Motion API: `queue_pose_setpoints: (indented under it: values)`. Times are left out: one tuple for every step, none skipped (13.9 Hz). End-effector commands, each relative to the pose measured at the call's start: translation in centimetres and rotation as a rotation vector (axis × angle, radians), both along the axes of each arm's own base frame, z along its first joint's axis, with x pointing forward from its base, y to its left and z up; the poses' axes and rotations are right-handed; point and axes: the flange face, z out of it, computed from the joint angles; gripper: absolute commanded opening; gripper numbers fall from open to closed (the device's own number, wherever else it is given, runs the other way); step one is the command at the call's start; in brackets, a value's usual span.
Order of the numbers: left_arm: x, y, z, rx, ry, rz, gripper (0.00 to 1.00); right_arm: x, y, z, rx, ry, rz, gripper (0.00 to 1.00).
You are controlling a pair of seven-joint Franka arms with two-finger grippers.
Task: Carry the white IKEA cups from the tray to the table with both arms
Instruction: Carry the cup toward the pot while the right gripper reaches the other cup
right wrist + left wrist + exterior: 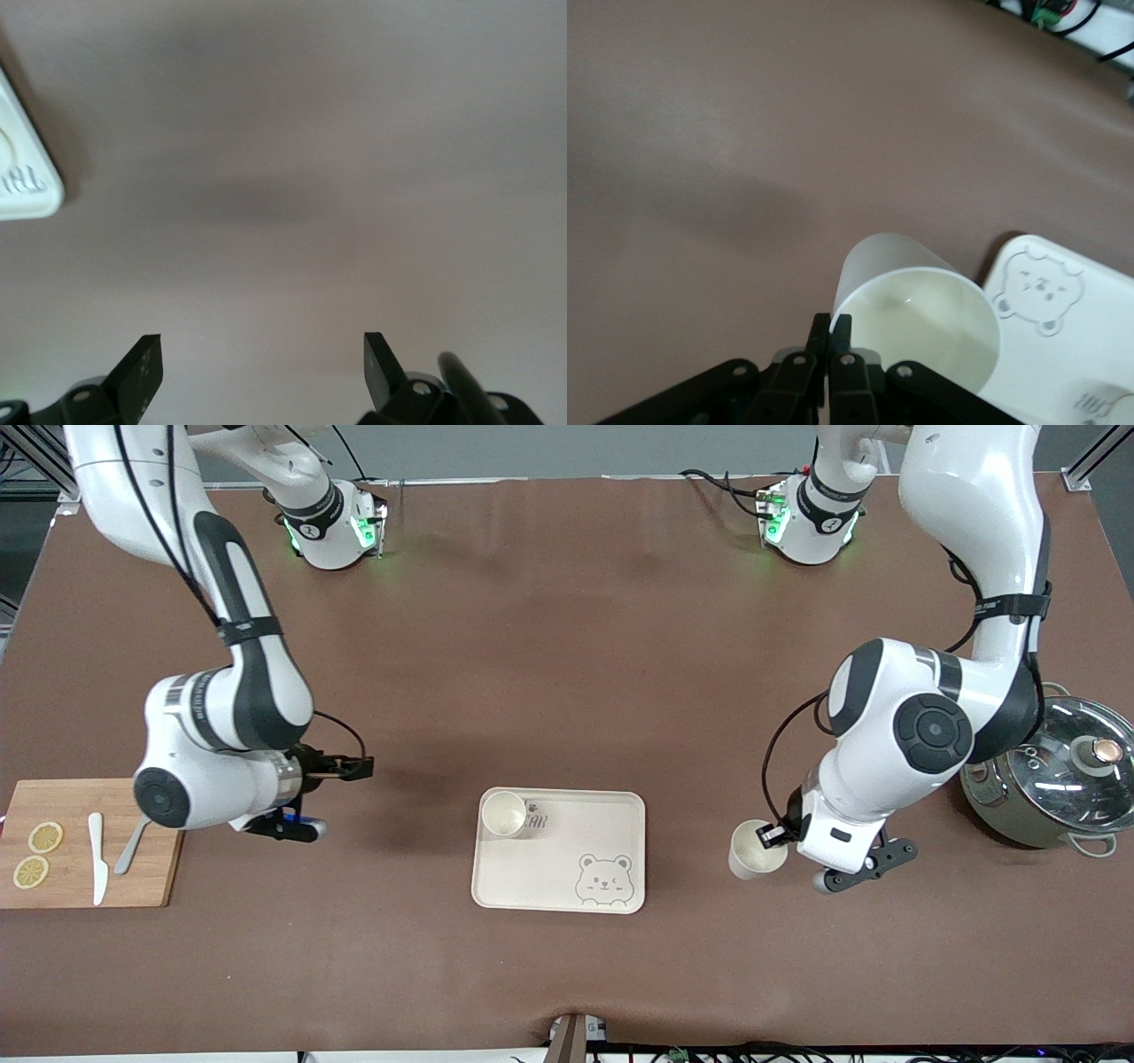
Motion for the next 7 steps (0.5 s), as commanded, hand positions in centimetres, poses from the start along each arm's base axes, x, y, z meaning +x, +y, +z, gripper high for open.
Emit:
queue_pose_setpoints:
  values:
    - [-1.1,4.0,-0.6,0.046,0.072,-0.063,0.0,0.5,4.1,-0.5,0.028,-0.043,-0.076,1.0]
    - [-1.2,5.4,-1.1,0.05,0.09,-0.075,0.0,0.7,5.4,-1.0,0.056,-0.054,-0.138,1.0]
    - [-1.5,6.6,-2.2,0.054,0.115,-0.092,0.0,0.7,7.0,-1.3,0.064,-0.072,-0.182,1.0]
    - [-1.8,8.0,-3.3,0.058,0.139,-0.106,0.0,0.8,8.1,-1.6,0.052,-0.087,-0.229,1.0]
    - [-1.9,10.2,-4.4,0.059,0.162,-0.1,0.0,0.9,9.2,-1.9,0.038,-0.1,-0.278,1.0]
    - [-2.0,12.0,-5.2,0.057,0.178,-0.1,0.0,1.0,10.2,-2.0,0.027,-0.113,-0.323,1.0]
    - [-2.2,13.5,-6.1,0.055,0.194,-0.107,0.0,1.2,11.1,-1.9,0.034,-0.127,-0.359,1.0]
